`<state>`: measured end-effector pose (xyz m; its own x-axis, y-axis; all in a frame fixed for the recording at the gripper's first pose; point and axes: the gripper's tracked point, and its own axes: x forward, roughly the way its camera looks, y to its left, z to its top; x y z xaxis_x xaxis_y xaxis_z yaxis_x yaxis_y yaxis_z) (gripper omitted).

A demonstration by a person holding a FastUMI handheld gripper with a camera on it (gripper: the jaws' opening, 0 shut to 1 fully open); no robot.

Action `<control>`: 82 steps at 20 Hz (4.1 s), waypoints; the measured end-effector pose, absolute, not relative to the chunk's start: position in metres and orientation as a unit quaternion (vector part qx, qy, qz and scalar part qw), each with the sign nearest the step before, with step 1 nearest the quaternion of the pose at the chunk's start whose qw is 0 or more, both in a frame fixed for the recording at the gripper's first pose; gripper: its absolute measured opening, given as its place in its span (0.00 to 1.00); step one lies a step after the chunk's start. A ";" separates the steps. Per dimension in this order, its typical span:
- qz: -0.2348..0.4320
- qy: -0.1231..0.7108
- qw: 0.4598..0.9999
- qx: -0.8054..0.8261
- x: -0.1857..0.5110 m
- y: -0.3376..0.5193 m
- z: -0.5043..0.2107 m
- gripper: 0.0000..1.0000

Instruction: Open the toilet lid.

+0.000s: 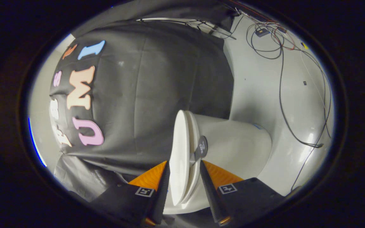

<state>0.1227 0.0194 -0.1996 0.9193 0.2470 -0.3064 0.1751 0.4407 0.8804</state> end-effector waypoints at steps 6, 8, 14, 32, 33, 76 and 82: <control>0.012 0.188 0.818 0.543 0.144 0.010 -0.216 0.58; 0.006 0.165 0.819 0.550 0.152 0.001 -0.211 0.57; -0.015 0.146 0.815 0.561 0.165 -0.017 -0.213 0.45; -0.014 0.171 0.914 0.367 0.170 0.032 -0.128 0.01; -0.012 0.162 0.918 0.362 0.170 0.040 -0.115 0.01; 0.153 0.161 0.969 -0.106 0.187 0.485 0.003 0.04; 0.187 0.178 0.956 -0.141 0.190 0.526 -0.015 0.05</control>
<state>0.1897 0.5258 -0.0149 0.8664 0.3078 -0.3931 -0.4084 0.8899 -0.2033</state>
